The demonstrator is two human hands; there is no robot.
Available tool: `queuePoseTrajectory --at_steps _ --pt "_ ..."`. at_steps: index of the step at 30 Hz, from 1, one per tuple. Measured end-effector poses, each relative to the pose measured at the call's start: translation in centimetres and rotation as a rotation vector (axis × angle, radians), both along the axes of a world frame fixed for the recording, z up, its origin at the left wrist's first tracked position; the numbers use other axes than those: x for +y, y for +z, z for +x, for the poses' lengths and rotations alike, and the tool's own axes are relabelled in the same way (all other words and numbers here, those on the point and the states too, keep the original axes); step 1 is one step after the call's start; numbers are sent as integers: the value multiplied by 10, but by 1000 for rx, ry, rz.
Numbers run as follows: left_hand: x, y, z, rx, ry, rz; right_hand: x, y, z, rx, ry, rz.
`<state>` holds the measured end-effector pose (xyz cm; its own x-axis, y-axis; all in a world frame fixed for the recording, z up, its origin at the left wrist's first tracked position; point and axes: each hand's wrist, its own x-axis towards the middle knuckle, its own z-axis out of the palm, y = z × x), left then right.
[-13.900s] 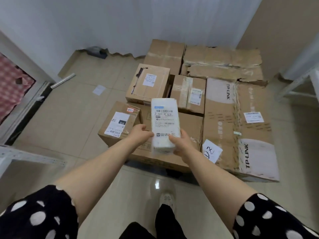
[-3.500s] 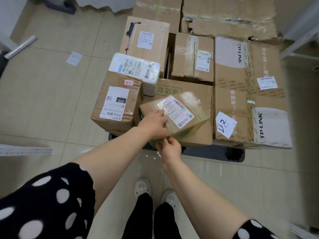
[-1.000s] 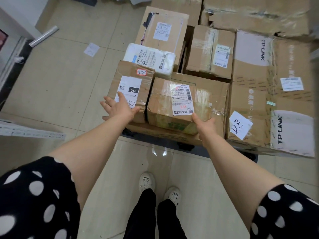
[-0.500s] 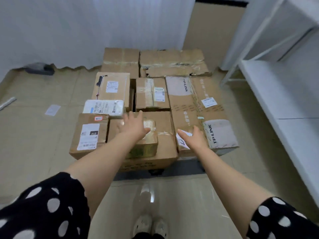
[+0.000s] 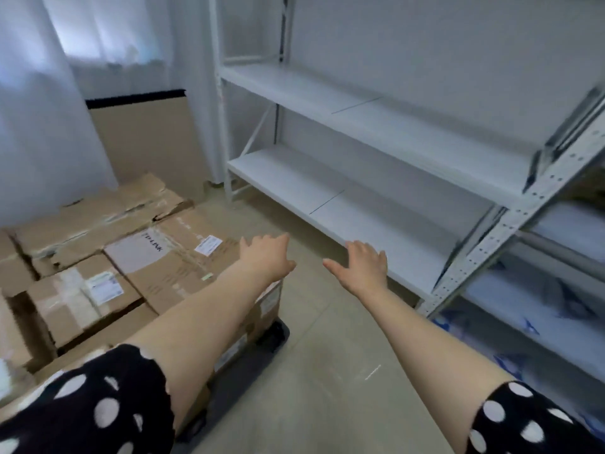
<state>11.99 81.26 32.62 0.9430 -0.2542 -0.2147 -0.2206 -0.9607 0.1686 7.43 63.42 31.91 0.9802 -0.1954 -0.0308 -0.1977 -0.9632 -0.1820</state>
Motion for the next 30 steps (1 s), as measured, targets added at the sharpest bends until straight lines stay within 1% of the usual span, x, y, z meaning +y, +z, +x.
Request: queuePoseTrajectory --at_steps 6,10,13,16,19,23,30 --pt "-174 40 -27 -116 -271 -23 -154 29 -63 -51 -223 -6" --pt "-307 61 -69 -142 -418 -103 -266 42 -128 -125 -336 84" --pt "-404 69 -107 -122 -519 -153 -346 52 -181 -144 -444 189" --pt "-489 76 -145 -129 -632 -192 -417 58 -228 -162 -560 254" --pt "-553 79 -170 -132 -691 -195 -473 60 -261 -185 -641 284" --pt "-622 76 -177 -142 -752 -167 -530 62 -290 -208 -690 314" --pt "-728 65 -162 -186 -810 -97 -620 55 -288 -215 -755 347"
